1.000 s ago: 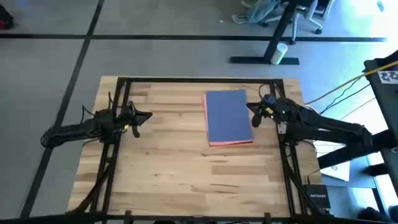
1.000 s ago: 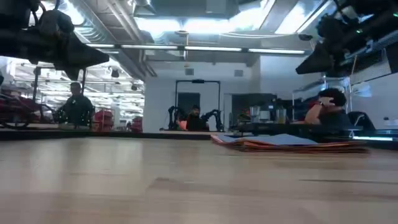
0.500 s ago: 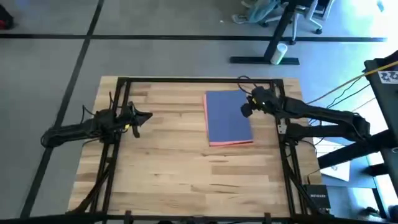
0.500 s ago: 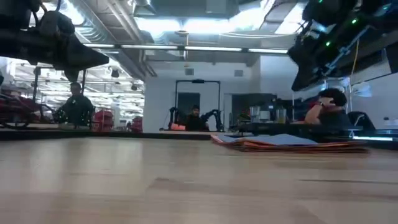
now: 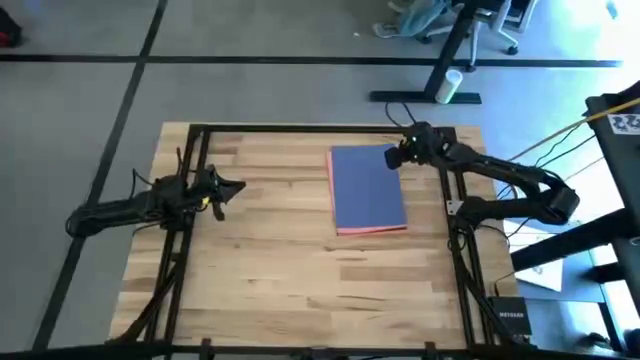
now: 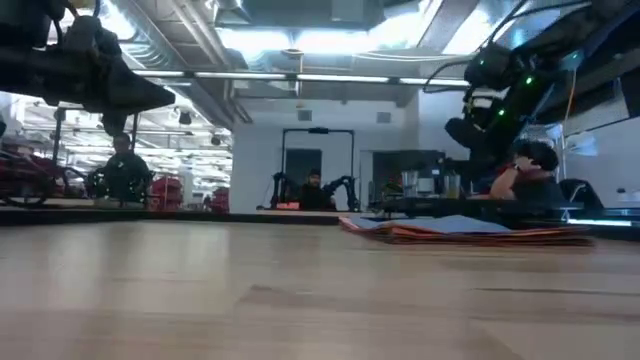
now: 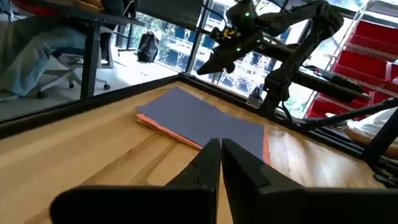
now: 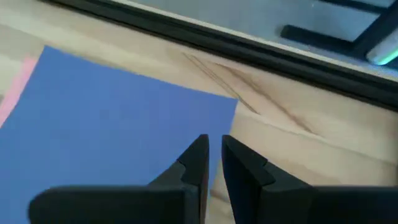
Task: Organize paper
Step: Move the violet paper to the top left of the table
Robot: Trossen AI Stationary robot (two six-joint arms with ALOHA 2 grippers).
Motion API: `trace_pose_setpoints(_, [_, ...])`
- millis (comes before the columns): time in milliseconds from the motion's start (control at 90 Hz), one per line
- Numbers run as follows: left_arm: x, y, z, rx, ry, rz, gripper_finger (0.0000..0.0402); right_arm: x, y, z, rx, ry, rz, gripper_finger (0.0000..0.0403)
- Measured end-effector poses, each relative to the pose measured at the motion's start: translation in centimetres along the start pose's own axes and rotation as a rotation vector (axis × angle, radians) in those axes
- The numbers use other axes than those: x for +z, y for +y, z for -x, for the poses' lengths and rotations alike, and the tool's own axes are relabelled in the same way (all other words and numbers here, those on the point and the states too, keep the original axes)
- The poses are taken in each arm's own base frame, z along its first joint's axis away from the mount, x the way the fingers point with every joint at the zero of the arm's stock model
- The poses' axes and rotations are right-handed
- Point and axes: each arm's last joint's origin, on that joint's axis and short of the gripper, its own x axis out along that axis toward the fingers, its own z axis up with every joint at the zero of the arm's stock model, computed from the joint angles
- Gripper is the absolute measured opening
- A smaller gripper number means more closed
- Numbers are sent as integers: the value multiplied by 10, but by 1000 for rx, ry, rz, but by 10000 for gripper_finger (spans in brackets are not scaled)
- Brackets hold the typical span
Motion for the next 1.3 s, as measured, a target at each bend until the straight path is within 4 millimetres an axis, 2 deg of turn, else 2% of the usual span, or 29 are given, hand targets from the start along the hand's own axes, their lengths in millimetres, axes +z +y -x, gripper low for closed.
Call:
trace_pose_setpoints(211, [0, 0, 0, 0, 1, 6, 0, 5, -14, -22, 3, 37, -60, 94])
trace_pose_setpoints(311, [0, 0, 0, 1, 2, 5, 0, 10, -17, -28, -15, 52, -74, 107])
trace_pose_setpoints(578, [0, 0, 0, 1, 3, 2, 0, 25, -10, -51, -9, 108, -48, 102])
trace_pose_setpoints(867, [0, 0, 0, 1, 4, 2, 0, 32, -12, -71, -83, 201, -43, 101])
trace_pose_setpoints(1200, [0, 0, 0, 1, 5, 2, 0, 32, -13, -75, -8, 235, -64, 101])
trace_pose_setpoints(1300, [0, 0, 0, 1, 5, 2, 0, 32, -13, -75, -8, 234, -64, 89])
